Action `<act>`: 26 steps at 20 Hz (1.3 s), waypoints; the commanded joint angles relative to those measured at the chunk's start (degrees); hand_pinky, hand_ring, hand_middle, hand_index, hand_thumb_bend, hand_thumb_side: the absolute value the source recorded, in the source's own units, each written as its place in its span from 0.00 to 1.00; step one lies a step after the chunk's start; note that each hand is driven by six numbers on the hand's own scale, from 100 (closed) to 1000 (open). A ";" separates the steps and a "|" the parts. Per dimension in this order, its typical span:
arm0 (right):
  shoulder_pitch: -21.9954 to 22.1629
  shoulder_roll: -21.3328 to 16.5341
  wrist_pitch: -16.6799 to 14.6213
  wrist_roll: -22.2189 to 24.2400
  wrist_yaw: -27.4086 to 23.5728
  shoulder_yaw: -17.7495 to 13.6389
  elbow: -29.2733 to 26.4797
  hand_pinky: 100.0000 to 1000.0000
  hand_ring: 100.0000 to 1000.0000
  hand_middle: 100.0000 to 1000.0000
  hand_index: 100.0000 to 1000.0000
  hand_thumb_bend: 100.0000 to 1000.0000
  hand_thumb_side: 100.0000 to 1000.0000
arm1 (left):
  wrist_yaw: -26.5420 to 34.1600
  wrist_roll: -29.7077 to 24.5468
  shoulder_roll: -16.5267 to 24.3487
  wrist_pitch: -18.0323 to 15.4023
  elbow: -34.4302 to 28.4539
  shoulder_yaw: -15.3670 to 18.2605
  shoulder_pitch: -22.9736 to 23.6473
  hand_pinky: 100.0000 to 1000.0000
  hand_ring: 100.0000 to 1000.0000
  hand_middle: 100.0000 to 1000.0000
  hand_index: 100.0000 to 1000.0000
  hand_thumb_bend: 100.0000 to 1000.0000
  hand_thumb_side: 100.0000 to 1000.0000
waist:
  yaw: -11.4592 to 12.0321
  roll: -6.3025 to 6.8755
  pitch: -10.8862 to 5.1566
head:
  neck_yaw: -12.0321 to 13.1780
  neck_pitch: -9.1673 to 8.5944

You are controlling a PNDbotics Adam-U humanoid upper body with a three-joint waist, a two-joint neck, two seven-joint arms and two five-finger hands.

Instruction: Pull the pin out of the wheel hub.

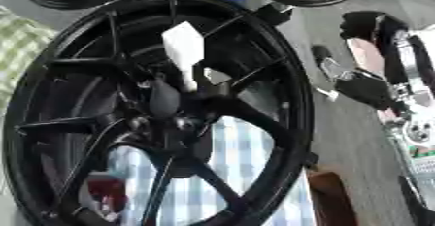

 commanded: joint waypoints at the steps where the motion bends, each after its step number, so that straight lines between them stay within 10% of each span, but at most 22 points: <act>1: -0.48 -1.85 0.22 -0.64 -0.01 -0.52 -1.18 0.83 0.65 0.60 0.71 0.39 0.14 | -0.07 0.01 0.86 -0.16 -0.79 0.38 -0.41 0.64 0.59 0.60 0.68 0.48 0.61 | 0.09 0.21 -1.56 | -0.23 0.81; 8: -0.81 -5.50 1.23 -2.14 -3.46 -0.05 -1.27 0.83 0.66 0.60 0.72 0.39 0.14 | -0.17 -0.02 1.47 -0.13 -0.77 0.35 -0.24 0.64 0.59 0.60 0.68 0.48 0.61 | 0.01 -0.06 -1.79 | -0.14 1.81; 26: -3.87 -33.37 -2.07 2.67 -17.80 2.74 -2.13 0.85 0.68 0.62 0.72 0.45 0.13 | -1.10 0.79 3.88 -0.26 -0.68 1.16 2.05 0.63 0.59 0.61 0.68 0.49 0.61 | -1.24 0.13 -3.04 | 0.60 2.14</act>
